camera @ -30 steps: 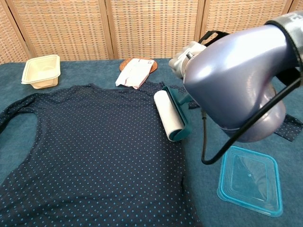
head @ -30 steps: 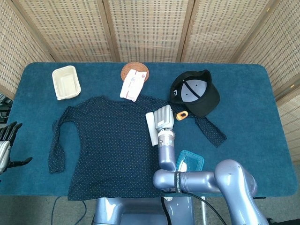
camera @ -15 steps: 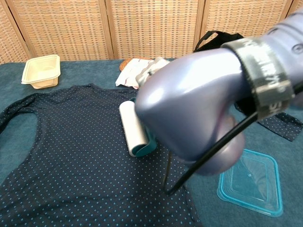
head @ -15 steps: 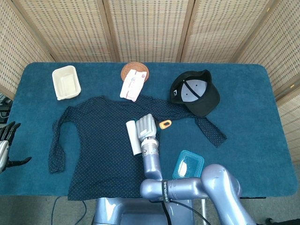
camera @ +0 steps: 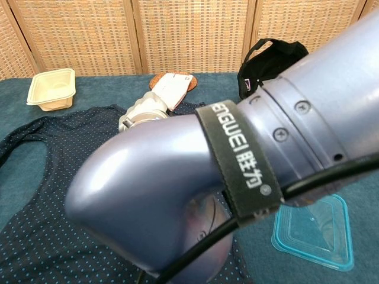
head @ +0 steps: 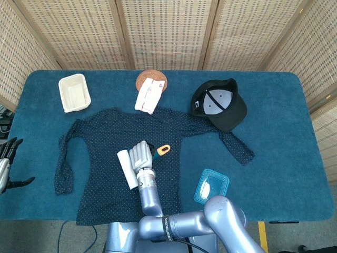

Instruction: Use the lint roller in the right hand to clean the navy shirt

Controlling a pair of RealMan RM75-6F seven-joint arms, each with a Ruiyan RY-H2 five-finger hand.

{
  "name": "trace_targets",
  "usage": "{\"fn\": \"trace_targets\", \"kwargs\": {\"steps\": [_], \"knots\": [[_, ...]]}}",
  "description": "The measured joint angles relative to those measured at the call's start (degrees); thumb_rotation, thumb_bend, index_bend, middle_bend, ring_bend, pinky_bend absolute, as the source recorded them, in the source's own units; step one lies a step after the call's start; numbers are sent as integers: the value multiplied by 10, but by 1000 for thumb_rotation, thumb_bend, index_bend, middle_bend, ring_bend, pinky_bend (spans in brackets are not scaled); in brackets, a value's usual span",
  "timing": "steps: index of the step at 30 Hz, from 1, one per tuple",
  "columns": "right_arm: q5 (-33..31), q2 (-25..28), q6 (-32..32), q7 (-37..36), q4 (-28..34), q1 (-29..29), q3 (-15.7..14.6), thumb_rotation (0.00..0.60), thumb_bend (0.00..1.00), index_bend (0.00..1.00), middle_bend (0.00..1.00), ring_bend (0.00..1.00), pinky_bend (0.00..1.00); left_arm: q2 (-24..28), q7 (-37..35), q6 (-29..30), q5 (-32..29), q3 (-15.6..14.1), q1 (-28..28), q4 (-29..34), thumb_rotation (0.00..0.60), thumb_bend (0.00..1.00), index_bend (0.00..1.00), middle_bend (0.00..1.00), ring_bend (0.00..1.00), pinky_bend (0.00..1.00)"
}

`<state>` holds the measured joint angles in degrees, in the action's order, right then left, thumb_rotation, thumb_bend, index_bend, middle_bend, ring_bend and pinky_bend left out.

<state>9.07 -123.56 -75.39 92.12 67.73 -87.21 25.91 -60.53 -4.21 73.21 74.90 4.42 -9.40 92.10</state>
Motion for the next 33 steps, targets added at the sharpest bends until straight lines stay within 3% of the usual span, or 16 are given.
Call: {"fn": "trace_targets", "kwargs": {"steps": [7, 15, 20, 26, 33], "knots": [[13, 37, -18, 12, 11, 37, -19, 600, 866, 759, 1000, 1000, 1000, 0, 1, 1, 3, -1, 1, 1, 600, 0, 0, 0, 0, 0], [33, 109, -36, 22, 26, 104, -65, 600, 865, 759, 1000, 1000, 1000, 1, 8, 9, 4, 0, 2, 8, 600, 0, 0, 0, 0, 0], [40, 134, -32, 20, 35, 130, -72, 600, 865, 758, 1000, 1000, 1000, 0, 14, 10, 5, -1, 2, 11, 600, 0, 0, 0, 0, 0], [52, 129, -24, 22, 45, 127, -69, 600, 864, 759, 1000, 1000, 1000, -1, 16, 8, 4, 0, 0, 13, 600, 0, 0, 0, 0, 0], [65, 83, -19, 31, 43, 105, -61, 600, 865, 761, 1000, 1000, 1000, -1, 13, 4, -3, 2, -1, 10, 600, 0, 0, 0, 0, 0]]}}
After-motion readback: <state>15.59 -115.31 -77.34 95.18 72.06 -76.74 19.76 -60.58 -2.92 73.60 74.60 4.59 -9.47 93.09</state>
